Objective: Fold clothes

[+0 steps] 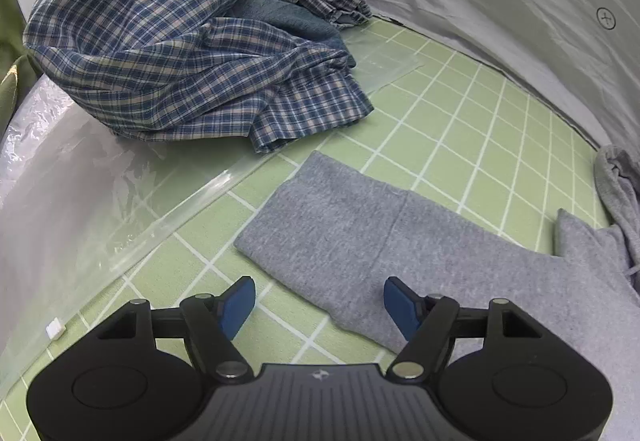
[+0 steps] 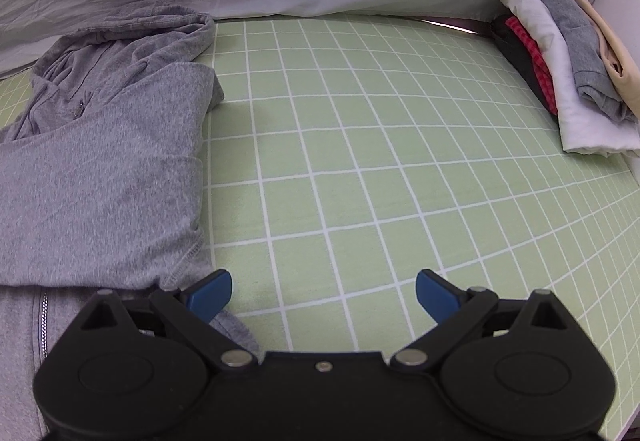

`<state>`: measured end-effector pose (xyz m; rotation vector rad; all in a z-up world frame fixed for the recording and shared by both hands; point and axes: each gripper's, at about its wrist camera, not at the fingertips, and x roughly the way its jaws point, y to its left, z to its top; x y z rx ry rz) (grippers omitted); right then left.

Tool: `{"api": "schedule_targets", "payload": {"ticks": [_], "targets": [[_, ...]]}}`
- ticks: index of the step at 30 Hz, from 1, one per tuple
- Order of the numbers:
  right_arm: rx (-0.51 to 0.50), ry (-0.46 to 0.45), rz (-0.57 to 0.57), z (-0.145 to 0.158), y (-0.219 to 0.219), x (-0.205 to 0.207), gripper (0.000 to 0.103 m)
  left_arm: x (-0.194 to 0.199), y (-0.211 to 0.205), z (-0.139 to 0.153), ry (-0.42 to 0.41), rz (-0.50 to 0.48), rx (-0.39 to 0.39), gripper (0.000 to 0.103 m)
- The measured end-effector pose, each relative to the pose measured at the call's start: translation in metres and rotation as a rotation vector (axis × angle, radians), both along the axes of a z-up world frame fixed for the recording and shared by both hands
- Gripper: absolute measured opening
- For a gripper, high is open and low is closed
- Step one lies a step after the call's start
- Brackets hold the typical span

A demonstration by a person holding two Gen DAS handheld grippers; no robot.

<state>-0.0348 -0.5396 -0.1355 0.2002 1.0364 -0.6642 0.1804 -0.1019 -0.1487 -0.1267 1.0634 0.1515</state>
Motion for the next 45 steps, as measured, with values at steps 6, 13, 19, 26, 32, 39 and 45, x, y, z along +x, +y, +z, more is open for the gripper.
{"api": "schedule_targets", "payload": {"ticks": [6, 13, 19, 26, 32, 39, 45], "targets": [[-0.019, 0.03, 0.006, 0.0, 0.005, 0.01, 0.1, 0.007, 0.005, -0.004, -0.014, 0.007, -0.013, 0.078], [-0.058, 0.056, 0.042, 0.0, 0.015, 0.018, 0.1, 0.006, -0.009, -0.002, -0.055, -0.111, 0.001, 0.038], [-0.034, 0.021, 0.026, 0.002, 0.014, 0.014, 0.1, 0.003, -0.03, 0.013, -0.067, -0.136, -0.072, 0.008], [-0.012, -0.028, -0.042, 0.003, 0.004, -0.005, 0.1, -0.016, -0.091, 0.056, -0.137, -0.282, -0.117, 0.008], [0.033, -0.069, -0.126, -0.003, -0.012, -0.028, 0.1, -0.055, -0.186, 0.085, -0.178, -0.572, -0.157, 0.008], [0.04, -0.09, -0.202, -0.003, -0.029, -0.041, 0.1, -0.095, -0.241, 0.078, -0.162, -0.761, -0.025, 0.067], [0.039, -0.123, -0.143, 0.004, -0.02, -0.026, 0.1, -0.076, -0.195, 0.066, -0.104, -0.54, 0.061, 0.073]]}}
